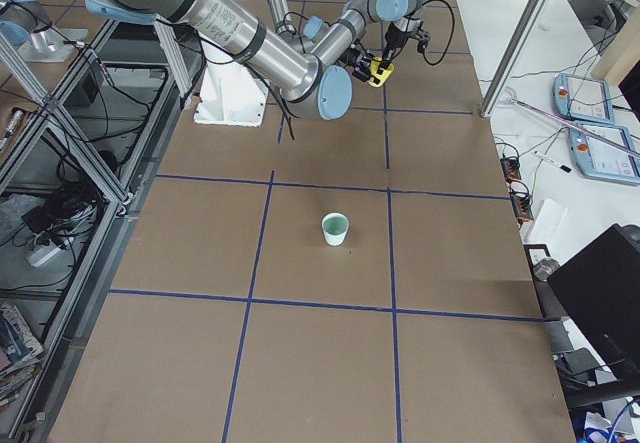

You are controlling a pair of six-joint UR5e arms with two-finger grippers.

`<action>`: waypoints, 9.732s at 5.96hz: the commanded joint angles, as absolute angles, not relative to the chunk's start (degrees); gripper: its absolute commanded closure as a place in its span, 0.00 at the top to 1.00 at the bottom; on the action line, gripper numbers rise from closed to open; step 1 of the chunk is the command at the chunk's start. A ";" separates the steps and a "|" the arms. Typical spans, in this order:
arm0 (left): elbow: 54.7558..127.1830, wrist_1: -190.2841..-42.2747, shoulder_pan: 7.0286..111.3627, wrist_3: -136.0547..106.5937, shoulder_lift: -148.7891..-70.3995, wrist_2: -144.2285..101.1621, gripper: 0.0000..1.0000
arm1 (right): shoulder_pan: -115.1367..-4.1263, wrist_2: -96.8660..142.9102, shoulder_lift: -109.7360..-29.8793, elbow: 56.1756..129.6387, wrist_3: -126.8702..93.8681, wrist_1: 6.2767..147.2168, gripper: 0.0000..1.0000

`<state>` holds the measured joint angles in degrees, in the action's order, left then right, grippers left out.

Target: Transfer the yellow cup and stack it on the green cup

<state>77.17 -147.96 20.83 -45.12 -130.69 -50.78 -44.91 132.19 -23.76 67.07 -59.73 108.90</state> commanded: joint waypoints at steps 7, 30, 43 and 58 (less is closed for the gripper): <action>77.78 -148.10 20.83 -40.96 -130.61 -51.15 1.00 | -48.25 135.62 -23.81 71.35 -60.47 110.21 0.00; 106.26 -99.40 50.62 -49.31 -108.90 -110.74 1.00 | -70.14 132.63 -90.53 108.55 -1.85 98.53 0.00; 106.17 -99.32 50.45 -49.13 -108.90 -110.92 1.00 | -67.42 132.72 -90.61 108.63 -1.67 98.44 0.99; 103.19 -89.03 87.53 2.91 -80.24 -131.65 1.00 | -85.43 132.89 -100.81 108.72 2.37 98.52 1.00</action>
<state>103.55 -89.04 86.41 3.66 -79.99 -131.22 -85.43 132.89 -100.84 108.76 2.37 98.48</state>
